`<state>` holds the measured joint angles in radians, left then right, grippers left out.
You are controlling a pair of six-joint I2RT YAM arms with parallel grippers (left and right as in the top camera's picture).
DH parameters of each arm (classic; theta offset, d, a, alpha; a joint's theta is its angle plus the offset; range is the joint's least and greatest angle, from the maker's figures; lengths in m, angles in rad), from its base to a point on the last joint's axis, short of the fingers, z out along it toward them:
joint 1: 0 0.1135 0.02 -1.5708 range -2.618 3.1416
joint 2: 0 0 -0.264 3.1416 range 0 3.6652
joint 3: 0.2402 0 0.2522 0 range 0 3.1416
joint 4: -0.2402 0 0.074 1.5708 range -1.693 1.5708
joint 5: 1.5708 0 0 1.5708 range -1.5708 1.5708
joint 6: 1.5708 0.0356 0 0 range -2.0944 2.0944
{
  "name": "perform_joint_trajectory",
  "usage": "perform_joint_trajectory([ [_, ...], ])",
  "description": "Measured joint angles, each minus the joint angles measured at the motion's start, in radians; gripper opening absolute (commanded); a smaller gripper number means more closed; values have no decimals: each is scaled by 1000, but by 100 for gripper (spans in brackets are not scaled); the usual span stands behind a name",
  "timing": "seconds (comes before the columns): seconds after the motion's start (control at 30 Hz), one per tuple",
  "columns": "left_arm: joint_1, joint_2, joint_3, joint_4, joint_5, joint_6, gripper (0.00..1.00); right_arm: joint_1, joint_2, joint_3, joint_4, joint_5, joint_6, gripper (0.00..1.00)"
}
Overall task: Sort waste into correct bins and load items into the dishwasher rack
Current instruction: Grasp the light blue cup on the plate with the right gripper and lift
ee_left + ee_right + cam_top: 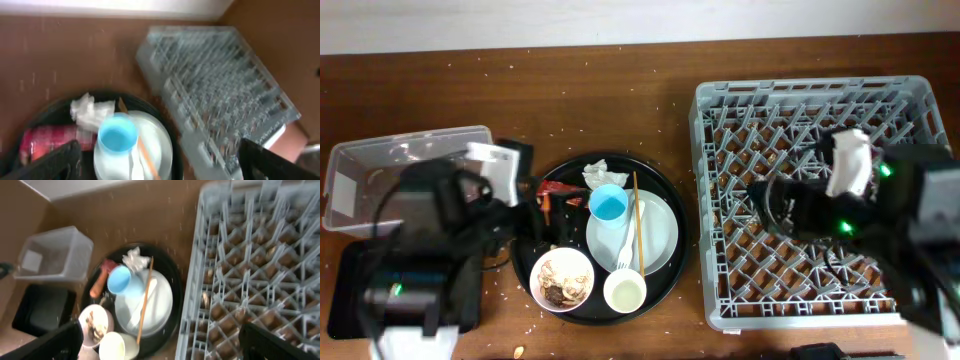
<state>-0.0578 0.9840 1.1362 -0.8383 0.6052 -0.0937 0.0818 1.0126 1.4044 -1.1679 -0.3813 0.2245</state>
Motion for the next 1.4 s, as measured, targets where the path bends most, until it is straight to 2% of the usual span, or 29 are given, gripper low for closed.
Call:
perform_joint_trajectory([
  [0.07, -101, 126, 4, -63, -124, 0, 99, 0, 27, 0, -6, -7, 0, 99],
  [0.1, -204, 245, 4, -56, -240, 0, 99, 0, 9, 0, -15, -14, 0, 99],
  [0.2, -307, 426, 6, 7, -403, -6, 91, 0, -26, 1, -58, -18, 0, 99],
  [0.23, -315, 482, 6, 17, -441, -11, 81, 0, -34, 1, -74, -19, 0, 99],
  [0.27, -313, 566, 5, 39, -499, -16, 66, 0, -39, 1, -88, -21, 0, 99],
  [0.3, -309, 614, 5, 52, -533, -22, 58, 0, -39, 2, -100, -21, 0, 99],
  [0.33, -308, 645, 5, 82, -560, -23, 45, 0, -38, 2, -115, -22, 0, 99],
  [0.4, -308, 681, 5, 113, -581, -34, 2, 0, -38, 2, -121, -22, 0, 99],
  [0.53, -309, 705, 27, 98, -567, -64, 0, 0, -38, 2, -122, -22, 0, 99],
  [0.67, -302, 640, 225, -114, -518, -68, 0, 0, -37, 2, -124, 26, 0, 99],
  [0.73, -245, 545, 303, -98, -314, -30, 0, 0, -15, 2, -122, 60, 1, 90],
  [0.8, -153, 503, 320, -85, 49, 50, 0, 0, 41, 2, -111, 9, -19, 86],
  [0.83, -119, 509, 320, -86, 233, 97, 0, 0, 73, 2, -88, -76, -55, 86],
  [0.9, -113, 518, 319, -85, 488, 164, 0, 7, 124, 2, -23, -269, -129, 86],
  [0.93, -117, 518, 319, -86, 594, 189, 0, 23, 148, 2, 23, -399, -173, 86],
  [1.0, -127, 519, 319, -68, 737, 214, 0, 74, 157, 2, 120, -524, -206, 86],
  [1.07, -127, 519, 319, -58, 807, 221, 0, 110, 157, 2, 166, -593, -226, 86],
  [1.13, -127, 519, 319, -56, 850, 226, 0, 158, 157, 2, 206, -651, -252, 81],
  [1.17, -127, 519, 319, -56, 863, 227, 0, 183, 157, 2, 218, -663, -256, 73],
  [1.27, -127, 519, 319, -56, 904, 229, 0, 220, 159, 2, 253, -663, -263, 60],
  [1.37, -125, 519, 319, -56, 917, 229, 1, 221, 160, 2, 259, -664, -267, 55],
  [1.4, -125, 519, 319, -56, 918, 229, 0, 221, 160, 2, 260, -664, -272, 63],
])
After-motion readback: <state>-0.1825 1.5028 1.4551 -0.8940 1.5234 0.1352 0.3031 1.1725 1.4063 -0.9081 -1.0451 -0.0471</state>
